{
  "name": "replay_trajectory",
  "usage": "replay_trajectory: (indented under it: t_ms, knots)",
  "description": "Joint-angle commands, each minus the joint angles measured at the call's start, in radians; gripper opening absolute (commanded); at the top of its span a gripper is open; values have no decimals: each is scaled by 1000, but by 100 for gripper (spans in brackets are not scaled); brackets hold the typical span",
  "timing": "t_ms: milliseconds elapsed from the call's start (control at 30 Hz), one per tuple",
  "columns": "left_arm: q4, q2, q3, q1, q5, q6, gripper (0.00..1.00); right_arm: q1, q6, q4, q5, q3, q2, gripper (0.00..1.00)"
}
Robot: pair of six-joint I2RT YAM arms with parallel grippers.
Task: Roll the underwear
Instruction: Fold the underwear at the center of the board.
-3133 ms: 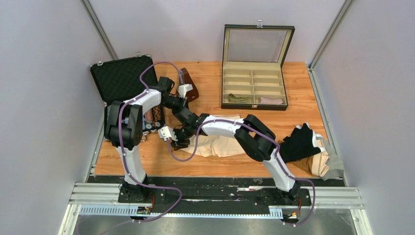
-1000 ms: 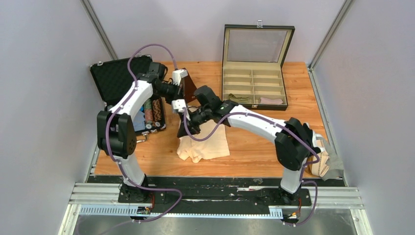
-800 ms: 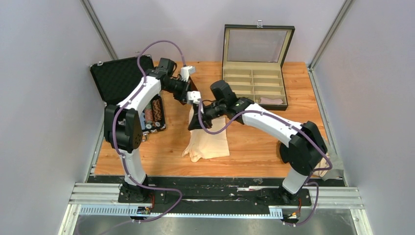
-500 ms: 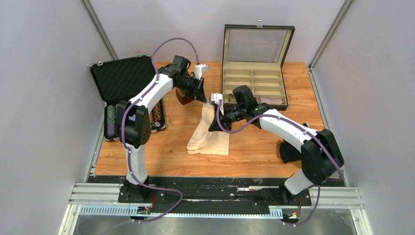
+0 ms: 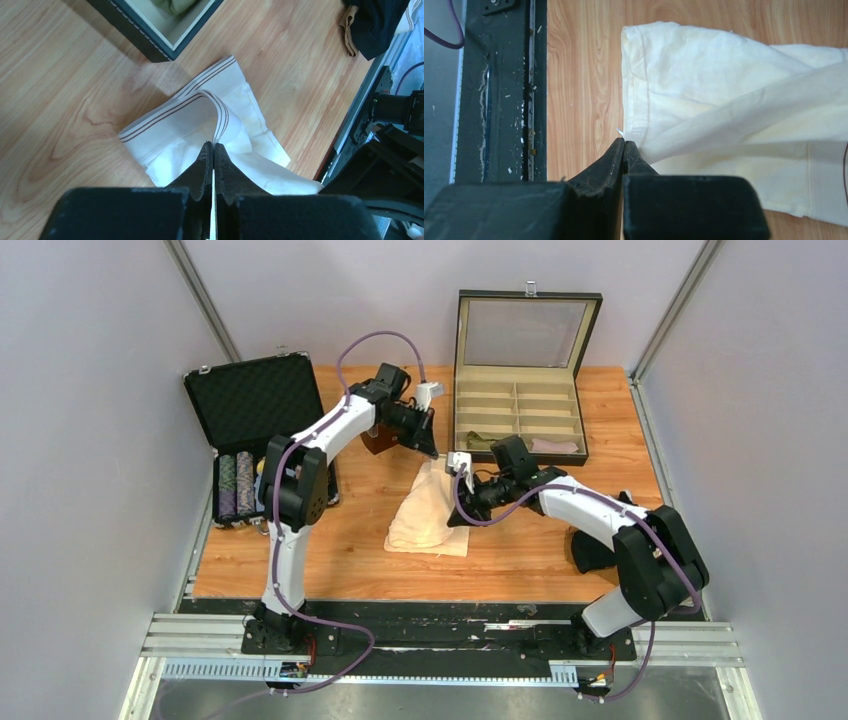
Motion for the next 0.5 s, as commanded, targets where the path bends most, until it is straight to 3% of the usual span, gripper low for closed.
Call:
replay_trajectory:
  t_ms: [0, 267, 467]
  knots:
    - [53, 10, 59, -24, 17, -32, 0, -26, -61, -17, 0, -21, -25, 0]
    - [70, 51, 96, -70, 12, -49, 0, -32, -165, -82, 4, -58, -47, 0]
    - [75, 68, 102, -100, 14, -51, 0, -30, -156, -100, -15, -74, -57, 0]
